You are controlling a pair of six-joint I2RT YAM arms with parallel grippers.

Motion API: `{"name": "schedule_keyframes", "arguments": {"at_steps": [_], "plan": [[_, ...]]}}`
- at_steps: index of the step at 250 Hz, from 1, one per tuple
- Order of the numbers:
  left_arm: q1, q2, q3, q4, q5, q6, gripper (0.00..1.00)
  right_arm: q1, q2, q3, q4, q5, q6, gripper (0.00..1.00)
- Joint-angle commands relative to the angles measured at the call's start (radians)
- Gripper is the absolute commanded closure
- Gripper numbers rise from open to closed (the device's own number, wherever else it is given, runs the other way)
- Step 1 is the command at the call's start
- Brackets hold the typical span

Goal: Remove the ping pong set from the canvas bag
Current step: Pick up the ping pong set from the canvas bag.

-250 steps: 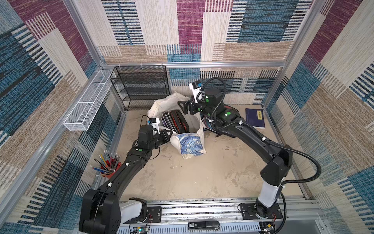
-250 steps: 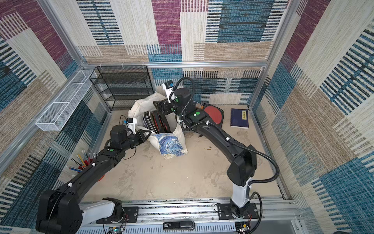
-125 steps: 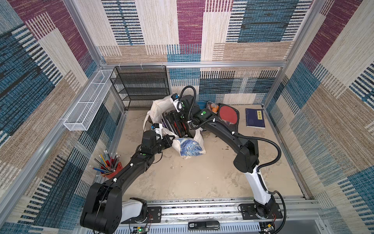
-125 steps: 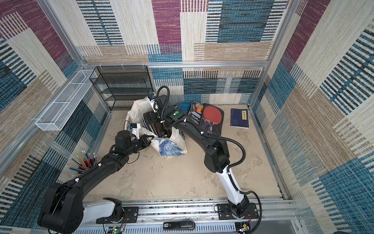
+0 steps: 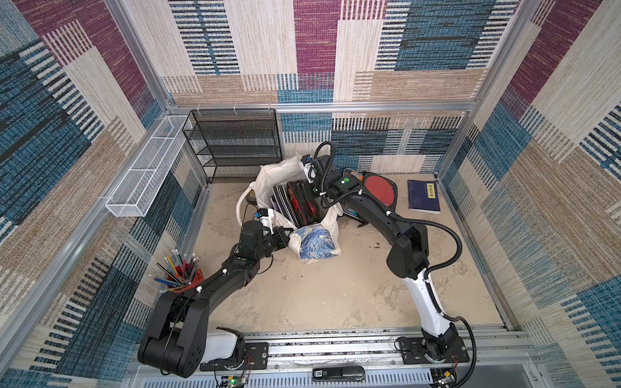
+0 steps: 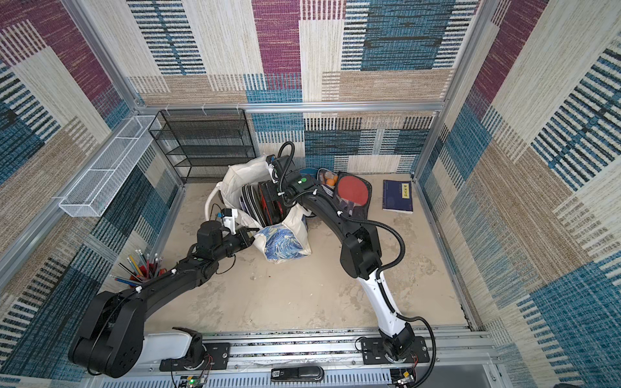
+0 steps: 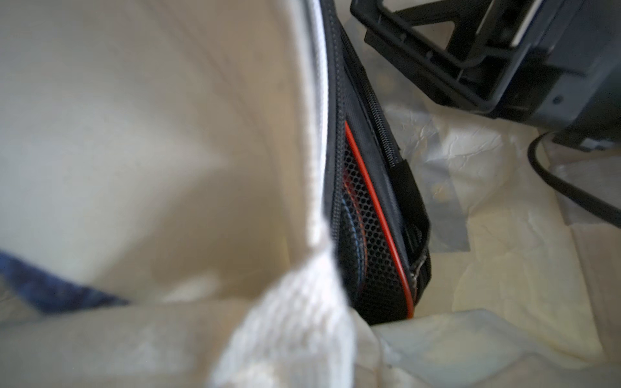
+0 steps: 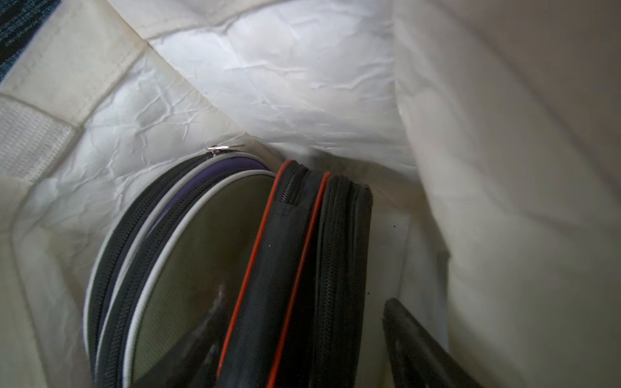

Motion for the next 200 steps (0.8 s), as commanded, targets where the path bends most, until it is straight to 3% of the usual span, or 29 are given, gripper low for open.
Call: {"name": "schedule_keyframes", "arguments": {"at_steps": [1, 43, 147, 200], "plan": [[-0.002, 0.008, 0.002, -0.089, -0.006, -0.010, 1.00, -0.001, 0.001, 0.002, -0.041, 0.070, -0.013, 0.32], [-0.001, 0.015, 0.005, -0.089, -0.005, -0.011, 1.00, -0.001, 0.009, 0.008, -0.073, 0.130, -0.018, 0.40], [-0.002, -0.008, 0.038, -0.136, -0.018, 0.014, 1.00, 0.001, 0.065, 0.040, -0.138, 0.168, -0.040, 0.41], [-0.002, -0.011, 0.053, -0.138, -0.018, 0.009, 1.00, 0.017, 0.093, 0.043, -0.136, 0.148, -0.040, 0.46]]}}
